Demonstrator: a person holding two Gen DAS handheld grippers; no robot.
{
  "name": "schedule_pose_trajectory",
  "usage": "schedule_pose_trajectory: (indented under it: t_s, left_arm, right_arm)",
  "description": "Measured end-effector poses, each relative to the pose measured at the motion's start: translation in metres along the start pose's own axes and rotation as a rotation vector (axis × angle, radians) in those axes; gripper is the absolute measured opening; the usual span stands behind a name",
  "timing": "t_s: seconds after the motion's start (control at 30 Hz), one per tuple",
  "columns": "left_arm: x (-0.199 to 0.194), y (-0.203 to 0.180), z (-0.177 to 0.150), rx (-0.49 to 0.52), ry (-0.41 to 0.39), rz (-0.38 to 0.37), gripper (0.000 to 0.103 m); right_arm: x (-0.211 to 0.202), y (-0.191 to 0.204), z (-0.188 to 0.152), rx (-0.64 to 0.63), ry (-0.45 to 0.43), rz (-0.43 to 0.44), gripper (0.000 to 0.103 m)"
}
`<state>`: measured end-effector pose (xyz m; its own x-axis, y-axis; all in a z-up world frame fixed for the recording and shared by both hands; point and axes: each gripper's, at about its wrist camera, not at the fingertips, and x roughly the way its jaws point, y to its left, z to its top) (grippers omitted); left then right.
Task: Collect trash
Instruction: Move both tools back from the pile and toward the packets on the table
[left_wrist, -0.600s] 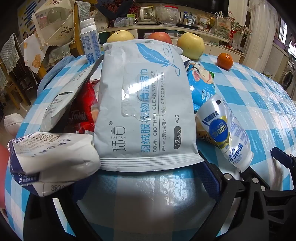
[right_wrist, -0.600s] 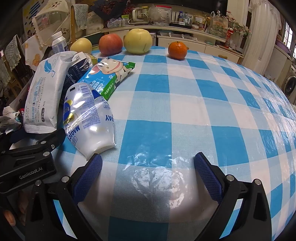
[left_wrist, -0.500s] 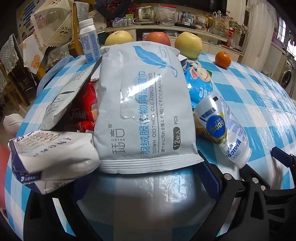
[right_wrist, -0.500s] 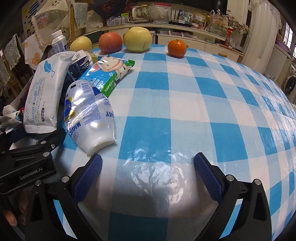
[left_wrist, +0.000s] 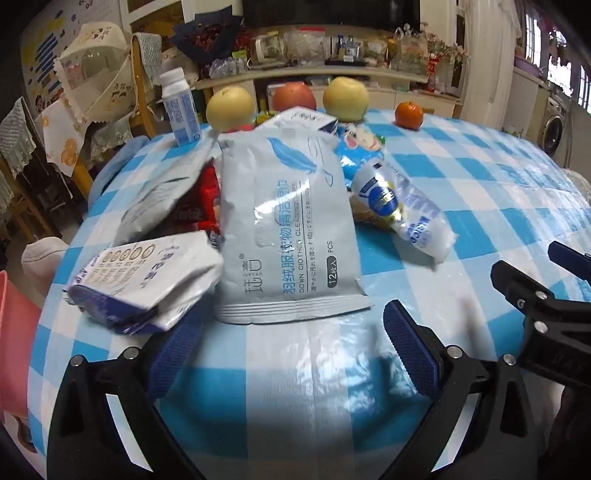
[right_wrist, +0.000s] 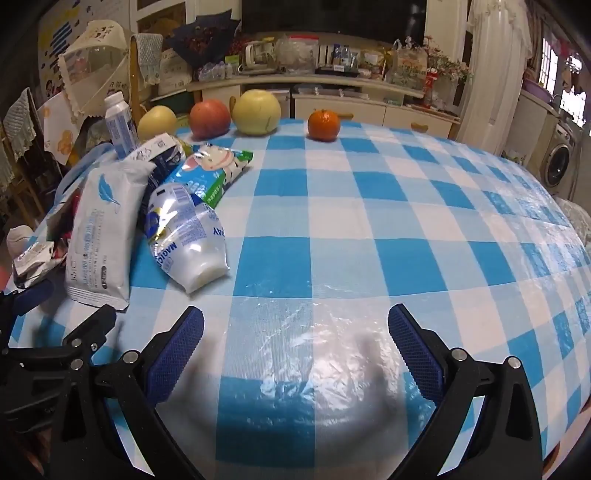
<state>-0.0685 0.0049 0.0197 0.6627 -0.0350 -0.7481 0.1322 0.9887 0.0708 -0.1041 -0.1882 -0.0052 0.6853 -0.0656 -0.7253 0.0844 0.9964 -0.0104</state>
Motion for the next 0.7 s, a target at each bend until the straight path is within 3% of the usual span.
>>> schedule_pose_trajectory:
  t_s: [0.3, 0.7]
  left_arm:
    - [-0.052, 0.021, -0.013, -0.047, -0.102, 0.0, 0.099]
    - [-0.106, 0.063, -0.034, -0.119, -0.17, 0.026, 0.099]
  right_arm:
    - [-0.044, 0.001, -0.014, 0.013, -0.102, -0.023, 0.099]
    - [-0.102, 0.017, -0.043, -0.012, -0.222, -0.001, 0.099]
